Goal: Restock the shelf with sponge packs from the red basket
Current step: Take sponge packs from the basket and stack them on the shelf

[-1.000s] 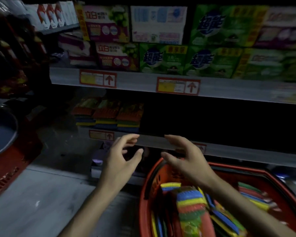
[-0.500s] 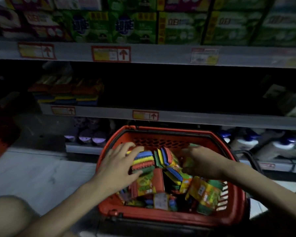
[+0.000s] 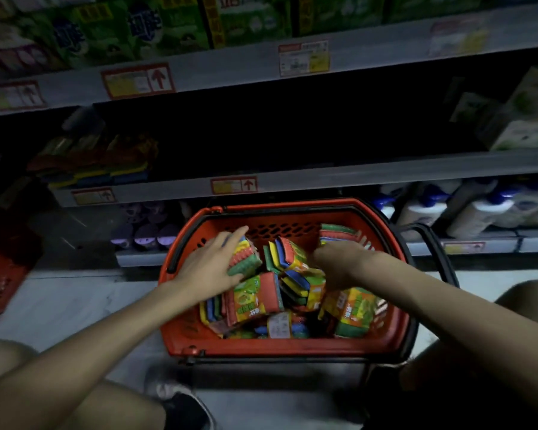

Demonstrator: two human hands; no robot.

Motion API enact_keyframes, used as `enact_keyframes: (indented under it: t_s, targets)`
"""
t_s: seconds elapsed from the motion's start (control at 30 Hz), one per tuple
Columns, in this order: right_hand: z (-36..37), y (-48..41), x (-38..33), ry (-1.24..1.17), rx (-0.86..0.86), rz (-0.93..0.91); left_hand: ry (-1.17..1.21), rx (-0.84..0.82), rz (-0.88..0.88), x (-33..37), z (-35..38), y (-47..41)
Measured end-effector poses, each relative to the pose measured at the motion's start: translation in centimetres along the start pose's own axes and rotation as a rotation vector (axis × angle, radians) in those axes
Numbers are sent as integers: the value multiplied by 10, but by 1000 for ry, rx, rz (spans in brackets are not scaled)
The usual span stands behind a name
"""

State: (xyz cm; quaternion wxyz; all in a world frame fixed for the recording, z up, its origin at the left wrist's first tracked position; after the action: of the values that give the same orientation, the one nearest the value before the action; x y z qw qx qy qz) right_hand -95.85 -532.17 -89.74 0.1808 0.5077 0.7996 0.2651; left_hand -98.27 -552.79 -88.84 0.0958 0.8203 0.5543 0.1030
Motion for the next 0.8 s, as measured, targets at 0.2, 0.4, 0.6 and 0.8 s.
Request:
enact_keyframes:
  t_s: [0.2,0.4,0.6,0.8]
  targets:
    - [10,5,40,10,-170,80,-376,188,271,37,10,21]
    - [32,7,57,-127,-213,125,-578,10,441,70,62,22]
    - [21,5,64,-318,-57,200,-832,-156,267,86,76,-2]
    - [-16,-5,80,-159,293,264,-755,-170,315,100,73,-15]
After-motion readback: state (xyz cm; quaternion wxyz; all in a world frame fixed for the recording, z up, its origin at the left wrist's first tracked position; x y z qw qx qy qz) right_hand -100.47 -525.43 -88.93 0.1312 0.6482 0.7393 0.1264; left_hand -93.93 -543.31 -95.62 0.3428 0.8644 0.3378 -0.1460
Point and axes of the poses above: each hand's wrist, its own y-axis away from the middle knuckle, its own z-axis out of the palm, x = y × z, the point moved 9 cm from there along -y, towards the middle knuckle, and after that the axes turned 2 degrees about -x, right-handed, at the moved point
